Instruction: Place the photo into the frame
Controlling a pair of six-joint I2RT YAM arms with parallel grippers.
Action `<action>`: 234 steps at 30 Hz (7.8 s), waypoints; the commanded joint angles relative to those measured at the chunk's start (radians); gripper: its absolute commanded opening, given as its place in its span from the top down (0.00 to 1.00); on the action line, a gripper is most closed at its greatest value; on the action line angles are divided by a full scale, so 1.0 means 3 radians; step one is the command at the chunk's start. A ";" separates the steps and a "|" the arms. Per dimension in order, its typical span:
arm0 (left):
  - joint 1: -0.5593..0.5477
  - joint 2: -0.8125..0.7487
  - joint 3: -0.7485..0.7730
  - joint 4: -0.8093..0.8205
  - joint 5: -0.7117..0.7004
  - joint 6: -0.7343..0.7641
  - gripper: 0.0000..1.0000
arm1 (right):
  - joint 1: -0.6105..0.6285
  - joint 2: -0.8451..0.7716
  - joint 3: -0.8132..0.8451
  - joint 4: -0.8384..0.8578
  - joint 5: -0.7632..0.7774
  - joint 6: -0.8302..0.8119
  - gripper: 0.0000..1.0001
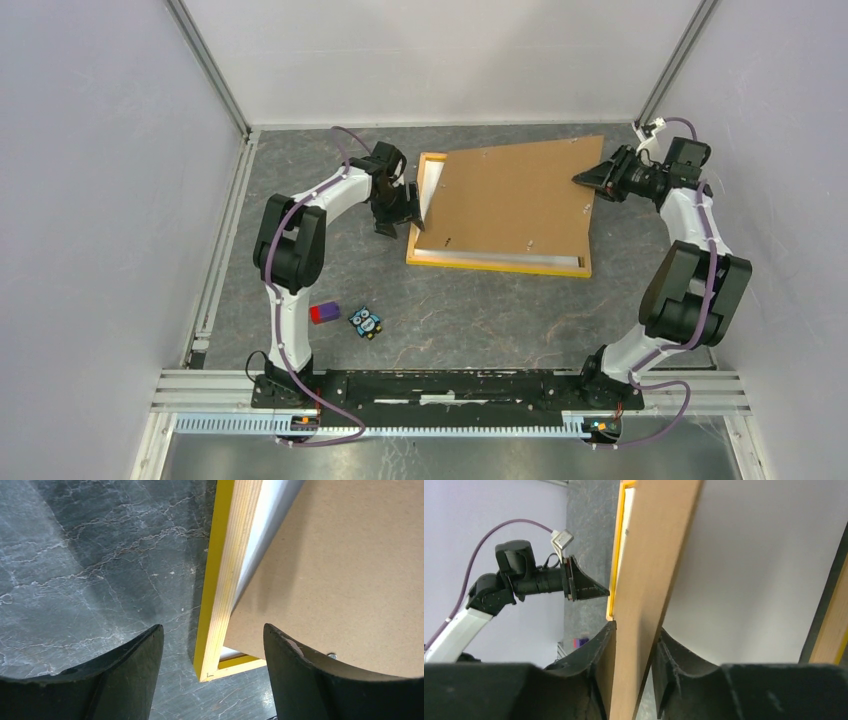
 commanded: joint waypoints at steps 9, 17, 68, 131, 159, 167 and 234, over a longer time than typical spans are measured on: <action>-0.0003 -0.0012 -0.0006 0.0114 0.0141 -0.0039 0.21 | 0.0091 -0.0191 -0.1008 0.2015 0.0344 0.1205 0.47; 0.0033 -0.0005 -0.0022 0.0154 0.0220 -0.0084 0.21 | 0.0091 -0.0732 -0.1665 0.2597 0.0584 0.1719 0.40; 0.0166 -0.0063 -0.0236 0.0679 0.0851 -0.0270 0.12 | 0.0431 0.1447 0.0594 0.0268 -0.0239 -0.0382 0.94; -0.0204 -0.0169 -0.0660 0.0627 0.0267 -0.0303 0.55 | 0.2749 -0.1168 -0.1363 0.0468 0.3519 -0.0823 0.28; -0.0101 -0.0332 -0.1035 0.0132 0.0068 0.0203 0.80 | 0.1264 -0.0616 -0.1033 0.0094 0.3926 -0.1047 0.02; 0.0022 -0.0331 -0.1038 0.0187 0.0326 0.0117 0.78 | 0.0666 -0.0087 -0.0934 0.0362 0.3192 -0.0983 0.14; 0.0187 -0.0145 -0.0861 0.0328 0.0649 -0.0069 0.62 | 0.0979 -0.1146 -0.2232 0.0563 0.2558 -0.0652 0.39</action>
